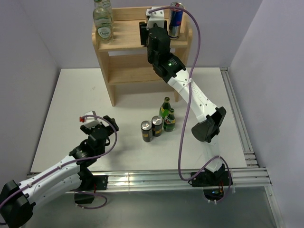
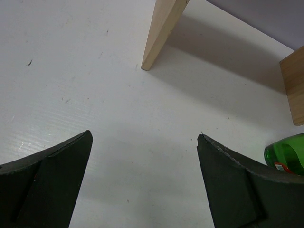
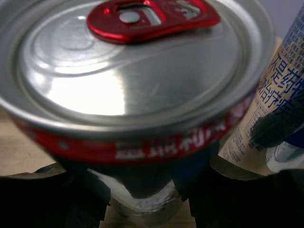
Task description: Place and organize the beverage onto the shelf
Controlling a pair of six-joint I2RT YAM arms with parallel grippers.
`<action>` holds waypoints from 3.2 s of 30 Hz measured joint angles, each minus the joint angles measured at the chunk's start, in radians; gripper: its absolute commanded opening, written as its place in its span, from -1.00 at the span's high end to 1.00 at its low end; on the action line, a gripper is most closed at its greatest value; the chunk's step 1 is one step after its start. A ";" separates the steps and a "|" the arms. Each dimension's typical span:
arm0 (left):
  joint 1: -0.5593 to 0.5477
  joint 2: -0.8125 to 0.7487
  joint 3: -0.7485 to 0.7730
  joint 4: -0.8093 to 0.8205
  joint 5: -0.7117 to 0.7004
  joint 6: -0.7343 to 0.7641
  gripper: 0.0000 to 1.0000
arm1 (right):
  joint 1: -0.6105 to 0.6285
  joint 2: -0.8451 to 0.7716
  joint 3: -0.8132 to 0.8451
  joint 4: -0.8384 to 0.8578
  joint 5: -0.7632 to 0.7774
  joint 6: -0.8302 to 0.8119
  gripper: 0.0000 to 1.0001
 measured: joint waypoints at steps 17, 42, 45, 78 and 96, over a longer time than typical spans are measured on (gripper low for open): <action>0.002 -0.013 0.000 0.000 0.001 0.000 -0.99 | -0.060 0.009 -0.054 0.143 0.033 -0.040 -0.36; 0.006 -0.015 0.000 0.000 0.003 0.000 -0.99 | -0.013 -0.142 -0.343 0.250 0.087 0.013 -1.00; 0.006 -0.015 0.000 0.000 0.003 0.000 -0.99 | 0.010 -0.182 -0.392 0.244 0.098 0.020 -1.00; -0.084 -0.084 -0.124 0.285 0.713 0.160 -0.99 | 0.646 -1.065 -1.641 -0.225 0.435 0.931 -1.00; -0.300 0.551 -0.104 0.706 0.446 0.213 -0.99 | 0.673 -1.341 -1.790 -0.386 0.453 1.115 -1.00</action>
